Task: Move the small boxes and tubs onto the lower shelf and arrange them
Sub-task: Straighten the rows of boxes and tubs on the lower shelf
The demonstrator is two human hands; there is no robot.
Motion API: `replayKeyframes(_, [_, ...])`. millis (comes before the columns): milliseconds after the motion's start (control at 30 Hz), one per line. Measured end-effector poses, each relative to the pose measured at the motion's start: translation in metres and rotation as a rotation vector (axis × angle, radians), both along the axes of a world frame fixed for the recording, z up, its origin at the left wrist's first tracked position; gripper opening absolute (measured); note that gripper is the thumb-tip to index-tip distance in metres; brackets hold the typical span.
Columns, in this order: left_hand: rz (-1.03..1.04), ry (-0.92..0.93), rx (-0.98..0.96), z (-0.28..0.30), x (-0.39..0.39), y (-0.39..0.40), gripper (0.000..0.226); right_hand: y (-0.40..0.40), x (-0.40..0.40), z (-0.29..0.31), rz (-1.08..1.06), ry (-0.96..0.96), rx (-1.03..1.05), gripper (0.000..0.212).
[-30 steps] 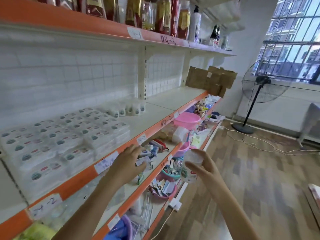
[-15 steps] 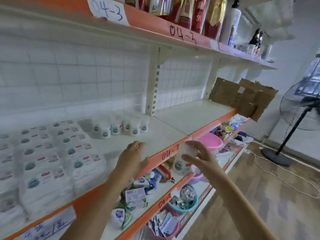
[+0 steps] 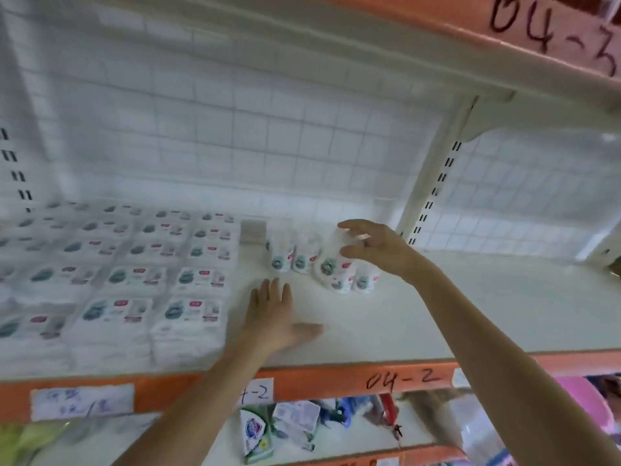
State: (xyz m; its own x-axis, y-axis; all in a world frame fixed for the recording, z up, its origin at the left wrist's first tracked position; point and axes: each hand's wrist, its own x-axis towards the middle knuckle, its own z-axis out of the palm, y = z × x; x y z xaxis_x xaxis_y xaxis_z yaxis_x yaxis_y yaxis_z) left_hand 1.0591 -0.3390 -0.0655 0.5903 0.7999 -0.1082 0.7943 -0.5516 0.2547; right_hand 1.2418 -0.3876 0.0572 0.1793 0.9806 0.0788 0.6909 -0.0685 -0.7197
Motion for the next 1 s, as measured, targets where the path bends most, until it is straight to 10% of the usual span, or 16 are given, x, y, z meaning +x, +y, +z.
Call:
replayKeyframes(500, [0.119,-0.099,0.063,-0.005,-0.001,-0.011,0.126,0.083,0.015,-0.026,0.306,-0.498,-0.113,0.055])
replayKeyframes(1000, [0.11,-0.068,0.041,-0.008,-0.002,-0.009,0.106,0.079,0.014,-0.037,0.314,-0.601,-0.062,0.051])
